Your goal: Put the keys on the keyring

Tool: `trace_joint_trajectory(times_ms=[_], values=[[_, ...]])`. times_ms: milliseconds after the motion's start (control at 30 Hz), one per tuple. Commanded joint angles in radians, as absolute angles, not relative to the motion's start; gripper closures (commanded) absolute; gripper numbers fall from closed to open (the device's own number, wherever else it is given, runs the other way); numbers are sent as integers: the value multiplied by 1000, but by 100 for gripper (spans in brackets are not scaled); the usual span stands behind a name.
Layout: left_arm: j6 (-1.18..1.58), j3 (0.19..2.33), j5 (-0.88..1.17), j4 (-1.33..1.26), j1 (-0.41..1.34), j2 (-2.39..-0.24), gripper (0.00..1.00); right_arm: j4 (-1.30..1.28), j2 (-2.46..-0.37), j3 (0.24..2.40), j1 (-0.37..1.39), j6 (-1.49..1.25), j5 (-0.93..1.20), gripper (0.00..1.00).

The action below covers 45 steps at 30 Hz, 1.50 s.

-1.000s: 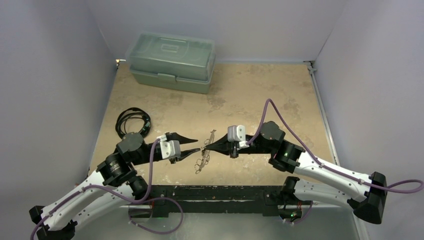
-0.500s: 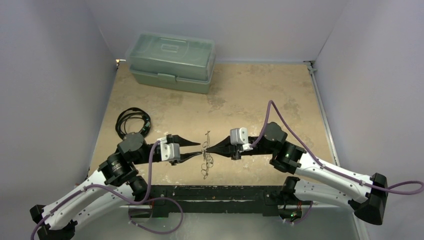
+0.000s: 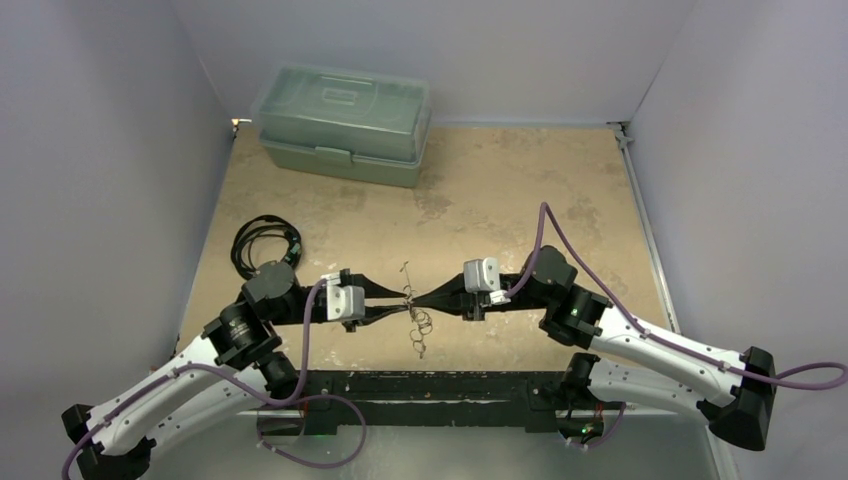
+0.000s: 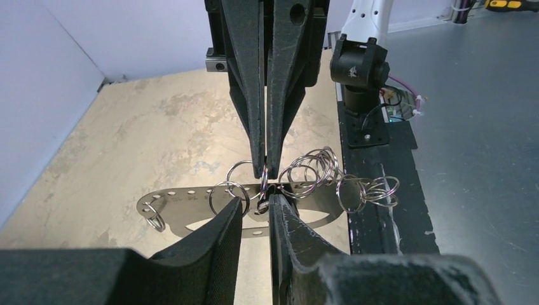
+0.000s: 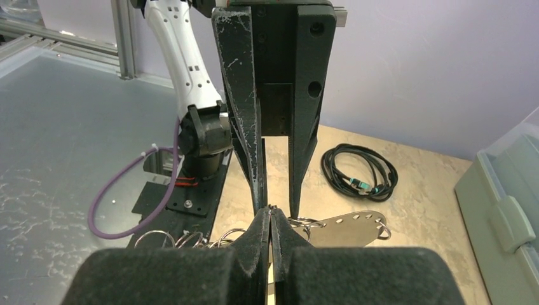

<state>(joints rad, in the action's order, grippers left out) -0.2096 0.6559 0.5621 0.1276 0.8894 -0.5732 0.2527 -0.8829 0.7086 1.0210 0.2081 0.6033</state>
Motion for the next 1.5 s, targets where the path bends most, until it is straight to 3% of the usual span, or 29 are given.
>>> trace_joint_trajectory(times_ms=[0, 300, 667, 967, 1100, 1467], values=[[-184, 651, 606, 78, 888, -585, 81, 328, -865, 698, 1025, 213, 624, 100], [-178, 651, 610, 71, 888, -590, 90, 340, -866, 693, 1025, 212, 627, 100], [-173, 660, 594, 78, 890, -598, 83, 358, -867, 686, 1025, 206, 642, 100], [-170, 663, 589, 78, 888, -593, 91, 366, -875, 686, 1025, 204, 647, 100], [-174, 664, 581, 83, 886, -591, 100, 368, -879, 686, 1025, 204, 649, 100], [-204, 680, 515, 130, 881, -586, 100, 365, -874, 679, 1025, 215, 638, 100]])
